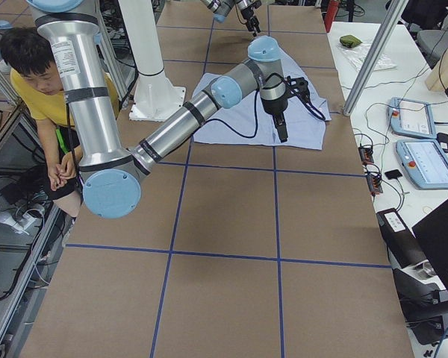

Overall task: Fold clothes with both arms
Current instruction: 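Lower the left gripper to the cuff of the other sleeve and grasp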

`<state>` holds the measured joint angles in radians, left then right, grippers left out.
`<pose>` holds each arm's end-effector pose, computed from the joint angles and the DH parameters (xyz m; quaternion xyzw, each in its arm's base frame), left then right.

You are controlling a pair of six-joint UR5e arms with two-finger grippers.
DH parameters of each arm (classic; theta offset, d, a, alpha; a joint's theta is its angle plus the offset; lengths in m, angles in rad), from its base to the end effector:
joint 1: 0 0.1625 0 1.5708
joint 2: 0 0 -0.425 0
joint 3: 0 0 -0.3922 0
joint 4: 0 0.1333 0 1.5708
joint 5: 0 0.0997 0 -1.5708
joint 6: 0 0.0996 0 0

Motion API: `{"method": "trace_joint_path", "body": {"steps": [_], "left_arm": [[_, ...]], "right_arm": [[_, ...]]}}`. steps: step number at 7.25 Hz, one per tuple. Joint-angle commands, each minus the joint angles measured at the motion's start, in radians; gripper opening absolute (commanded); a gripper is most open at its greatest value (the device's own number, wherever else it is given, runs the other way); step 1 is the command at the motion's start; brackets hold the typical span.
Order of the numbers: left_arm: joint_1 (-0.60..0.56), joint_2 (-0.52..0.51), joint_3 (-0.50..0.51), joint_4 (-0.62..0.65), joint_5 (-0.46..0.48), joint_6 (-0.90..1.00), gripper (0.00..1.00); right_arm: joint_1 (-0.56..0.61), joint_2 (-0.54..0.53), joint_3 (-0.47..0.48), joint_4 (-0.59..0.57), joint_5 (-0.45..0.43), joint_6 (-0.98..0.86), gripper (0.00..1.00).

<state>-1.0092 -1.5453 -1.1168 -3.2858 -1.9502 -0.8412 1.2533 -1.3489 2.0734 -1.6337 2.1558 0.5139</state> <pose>0.1619 -0.4384 0.7046 0.3354 0.4845 -0.0034 0.8080 -0.0870 -0.5155 0.3214 0.1744 -0.3751 -0.0044 0.9104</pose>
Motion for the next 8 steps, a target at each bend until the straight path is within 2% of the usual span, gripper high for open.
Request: {"method": "trace_joint_path", "body": {"steps": [1, 4, 5, 6, 8], "left_arm": [[0.003, -0.004, 0.038, 0.002, 0.01, -0.076, 0.78], [0.004, -0.019, 0.065, 0.002, 0.034, -0.079, 0.75], [0.004, -0.022, 0.065, 0.003, 0.04, -0.082, 0.68], [0.006, -0.028, 0.069, 0.003, 0.06, -0.082, 0.65], [0.006, -0.048, 0.071, 0.005, 0.06, -0.084, 0.65]], "right_arm": [[0.0, 0.002, 0.001, 0.002, -0.001, 0.0, 1.0], [0.0, 0.004, 0.001, 0.002, 0.001, 0.0, 1.0], [0.0, 0.004, 0.001, 0.0, 0.001, 0.0, 1.0], [0.0, 0.002, 0.001, 0.0, 0.001, 0.0, 1.0], [0.0, 0.004, -0.001, 0.0, 0.001, 0.0, 1.0]]}}
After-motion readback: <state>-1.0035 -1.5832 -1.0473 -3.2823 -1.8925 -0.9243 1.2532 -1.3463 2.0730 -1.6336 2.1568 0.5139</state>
